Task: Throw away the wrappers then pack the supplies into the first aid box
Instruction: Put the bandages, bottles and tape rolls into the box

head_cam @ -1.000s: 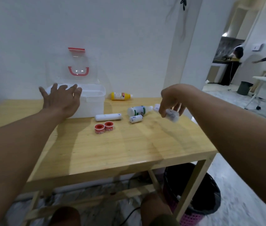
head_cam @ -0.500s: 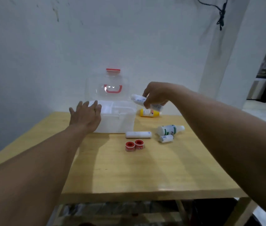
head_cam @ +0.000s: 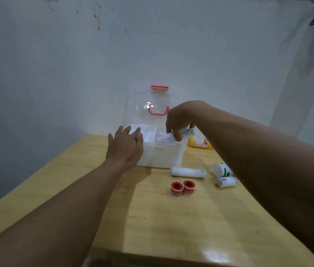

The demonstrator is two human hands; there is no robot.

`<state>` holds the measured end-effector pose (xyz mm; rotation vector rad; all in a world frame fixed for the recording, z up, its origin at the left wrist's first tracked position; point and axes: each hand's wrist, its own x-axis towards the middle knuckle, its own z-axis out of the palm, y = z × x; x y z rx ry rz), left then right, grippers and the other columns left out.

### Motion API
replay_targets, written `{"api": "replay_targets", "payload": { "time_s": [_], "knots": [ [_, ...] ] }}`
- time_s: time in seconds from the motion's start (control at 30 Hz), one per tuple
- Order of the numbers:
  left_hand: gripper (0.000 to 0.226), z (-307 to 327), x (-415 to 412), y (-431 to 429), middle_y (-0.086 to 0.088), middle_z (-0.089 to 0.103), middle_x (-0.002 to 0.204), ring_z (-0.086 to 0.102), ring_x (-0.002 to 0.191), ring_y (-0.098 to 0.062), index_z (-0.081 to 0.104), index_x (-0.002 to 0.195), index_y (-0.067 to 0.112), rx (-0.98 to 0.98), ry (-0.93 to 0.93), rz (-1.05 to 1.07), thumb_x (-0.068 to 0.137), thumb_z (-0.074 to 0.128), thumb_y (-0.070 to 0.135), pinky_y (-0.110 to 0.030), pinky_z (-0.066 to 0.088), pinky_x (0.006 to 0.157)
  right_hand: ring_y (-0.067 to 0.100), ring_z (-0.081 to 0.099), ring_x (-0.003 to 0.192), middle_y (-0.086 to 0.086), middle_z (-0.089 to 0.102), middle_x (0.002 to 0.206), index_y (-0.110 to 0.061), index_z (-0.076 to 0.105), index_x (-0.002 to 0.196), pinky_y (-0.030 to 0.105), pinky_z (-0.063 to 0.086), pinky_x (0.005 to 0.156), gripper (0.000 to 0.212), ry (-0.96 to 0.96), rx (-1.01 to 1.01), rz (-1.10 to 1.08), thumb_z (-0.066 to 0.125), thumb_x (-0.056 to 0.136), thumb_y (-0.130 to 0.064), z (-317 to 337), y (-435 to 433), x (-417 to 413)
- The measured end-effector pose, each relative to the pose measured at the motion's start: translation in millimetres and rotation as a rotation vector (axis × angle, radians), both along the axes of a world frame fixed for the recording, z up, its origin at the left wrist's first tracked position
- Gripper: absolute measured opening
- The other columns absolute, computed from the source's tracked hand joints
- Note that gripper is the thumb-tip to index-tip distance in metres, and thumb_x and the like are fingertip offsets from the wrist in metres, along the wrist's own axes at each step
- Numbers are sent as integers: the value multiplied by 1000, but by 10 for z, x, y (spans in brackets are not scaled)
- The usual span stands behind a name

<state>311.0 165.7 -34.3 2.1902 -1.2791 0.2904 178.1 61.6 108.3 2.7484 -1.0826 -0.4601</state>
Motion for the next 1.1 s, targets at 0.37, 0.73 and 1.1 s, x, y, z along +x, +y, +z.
{"api": "replay_targets", "payload": {
  "time_s": [0.37, 0.73, 1.1],
  "knots": [
    [53, -8, 9, 6, -7, 35, 157, 17, 149, -25, 42, 148, 26, -27, 22, -21, 102, 18, 39, -55, 8, 120, 28, 69, 106, 16, 68, 118, -4, 69, 119, 38, 61, 84, 37, -262, 343, -72, 67, 82, 1, -370, -194, 219],
    [53, -6, 12, 8, -7, 36, 156, 17, 149, -24, 42, 147, 26, -24, 34, -17, 102, 19, 40, -55, 7, 119, 22, 73, 91, 5, 73, 100, -8, 76, 104, 33, 61, 81, 19, -491, 471, -101, 67, 87, -8, -496, -254, 126],
    [54, 10, -55, 5, -5, 35, 157, 12, 150, -24, 40, 149, 26, -9, -15, 38, 101, 17, 39, -57, 1, 119, 24, 71, 95, 11, 73, 104, -4, 73, 108, 36, 60, 86, 22, -543, 453, -99, 61, 90, -9, -497, -178, 63]
  ]
}}
